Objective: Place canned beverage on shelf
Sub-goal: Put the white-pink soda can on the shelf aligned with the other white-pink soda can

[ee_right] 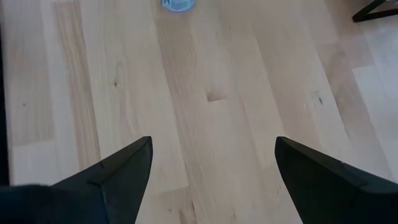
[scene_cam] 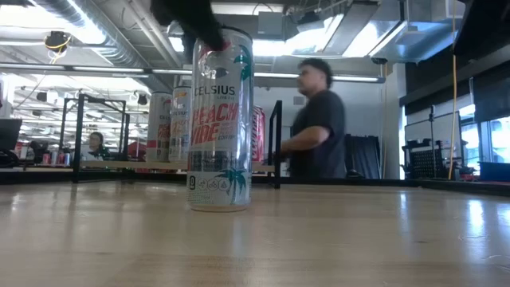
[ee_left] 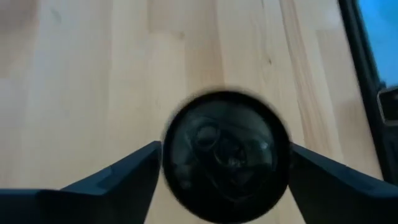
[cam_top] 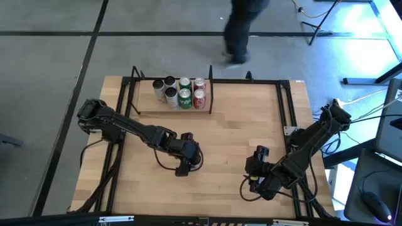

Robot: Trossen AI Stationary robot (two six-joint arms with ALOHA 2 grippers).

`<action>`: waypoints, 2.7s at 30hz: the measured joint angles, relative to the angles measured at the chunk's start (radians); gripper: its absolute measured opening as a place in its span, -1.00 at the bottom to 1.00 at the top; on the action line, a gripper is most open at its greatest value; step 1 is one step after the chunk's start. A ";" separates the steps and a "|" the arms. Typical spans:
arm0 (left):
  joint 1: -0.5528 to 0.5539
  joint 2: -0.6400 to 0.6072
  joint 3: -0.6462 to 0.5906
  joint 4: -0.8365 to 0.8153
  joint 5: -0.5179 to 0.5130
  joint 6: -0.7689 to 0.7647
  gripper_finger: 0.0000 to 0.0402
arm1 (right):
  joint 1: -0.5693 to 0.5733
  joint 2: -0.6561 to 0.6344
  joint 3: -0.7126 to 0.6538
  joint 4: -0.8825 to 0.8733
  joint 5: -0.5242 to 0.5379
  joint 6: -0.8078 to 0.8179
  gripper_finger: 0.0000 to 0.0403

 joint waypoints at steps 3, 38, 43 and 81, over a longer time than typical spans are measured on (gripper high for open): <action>-0.002 0.017 -0.003 0.003 0.016 -0.026 0.44 | 0.000 0.000 0.000 -0.001 0.014 -0.001 0.62; 0.292 -0.591 -0.003 -0.712 -0.352 -0.254 0.10 | 0.000 0.000 0.000 -0.001 0.147 -0.018 0.62; 0.445 -0.593 -0.003 -0.699 -0.315 -0.138 0.10 | 0.000 0.000 0.000 -0.001 0.165 -0.015 0.62; 0.998 -0.616 -0.357 -0.232 0.123 0.317 0.10 | -0.009 0.000 0.000 -0.039 0.174 0.056 0.62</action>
